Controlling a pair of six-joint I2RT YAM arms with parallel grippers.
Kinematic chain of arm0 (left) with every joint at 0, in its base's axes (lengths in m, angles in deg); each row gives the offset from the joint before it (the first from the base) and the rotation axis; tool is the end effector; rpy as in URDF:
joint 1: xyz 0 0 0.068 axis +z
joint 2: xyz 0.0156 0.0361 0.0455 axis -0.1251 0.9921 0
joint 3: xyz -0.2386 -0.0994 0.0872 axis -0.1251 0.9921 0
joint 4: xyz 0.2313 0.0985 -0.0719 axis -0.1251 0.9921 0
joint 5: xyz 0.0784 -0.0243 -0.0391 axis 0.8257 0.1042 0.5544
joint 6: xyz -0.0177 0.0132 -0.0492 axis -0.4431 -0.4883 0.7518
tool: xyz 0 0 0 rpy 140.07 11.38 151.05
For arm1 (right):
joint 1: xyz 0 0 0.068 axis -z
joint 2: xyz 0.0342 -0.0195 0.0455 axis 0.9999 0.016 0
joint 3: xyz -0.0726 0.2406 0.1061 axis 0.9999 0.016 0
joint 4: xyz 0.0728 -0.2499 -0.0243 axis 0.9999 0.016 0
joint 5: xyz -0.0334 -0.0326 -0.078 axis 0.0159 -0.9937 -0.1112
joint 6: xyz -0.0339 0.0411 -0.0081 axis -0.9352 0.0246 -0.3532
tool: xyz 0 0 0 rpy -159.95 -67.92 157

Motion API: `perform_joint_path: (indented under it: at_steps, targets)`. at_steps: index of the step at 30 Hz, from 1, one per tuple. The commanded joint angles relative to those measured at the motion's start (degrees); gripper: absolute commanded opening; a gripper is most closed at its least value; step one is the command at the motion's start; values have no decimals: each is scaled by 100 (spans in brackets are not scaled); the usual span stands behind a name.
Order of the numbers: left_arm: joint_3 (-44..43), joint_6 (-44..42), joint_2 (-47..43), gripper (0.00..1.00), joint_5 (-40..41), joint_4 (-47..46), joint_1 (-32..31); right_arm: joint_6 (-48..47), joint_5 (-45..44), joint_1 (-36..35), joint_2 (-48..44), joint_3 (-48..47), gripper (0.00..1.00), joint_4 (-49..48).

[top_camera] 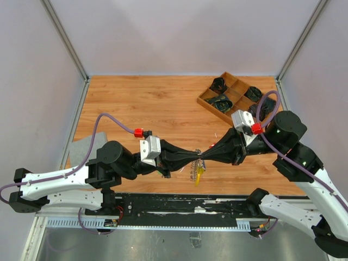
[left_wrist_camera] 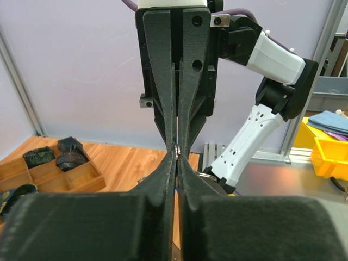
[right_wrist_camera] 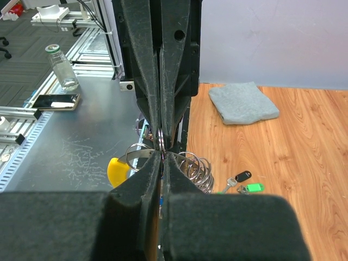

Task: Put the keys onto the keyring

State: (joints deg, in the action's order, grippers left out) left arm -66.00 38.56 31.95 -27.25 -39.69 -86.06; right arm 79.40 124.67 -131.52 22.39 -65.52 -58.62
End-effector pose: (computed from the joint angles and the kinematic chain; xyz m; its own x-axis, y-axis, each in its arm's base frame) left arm 0.0375 -0.1963 0.4279 0.0790 -0.2899 -0.9538 0.9851 0.1692 0.0302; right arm 0.0765 0.1097 0.4664 -0.0025 0.0530 -0.9986 -0.9902 -0.1396 -0.0049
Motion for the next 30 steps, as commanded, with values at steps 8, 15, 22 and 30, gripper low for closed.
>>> perform_joint_path:
  at_steps: [8, 15, 22, 30]
  targets:
    - [-347, -82, -34, 33, 65, 175, 17, -1348, -490, -61, 327, -1372, 1, 2451]
    - [-384, -126, -44, 39, 339, 567, 21, -2413, -1277, -62, 1012, -2669, 1, 4773]
    - [-349, -50, 2, 43, 668, 732, 21, -2590, -2653, -327, 1567, -3286, 1, 5946]
    - [-317, 1, 167, 44, 909, 916, 21, -2203, -4359, -1000, 2164, -3089, 1, 6566]
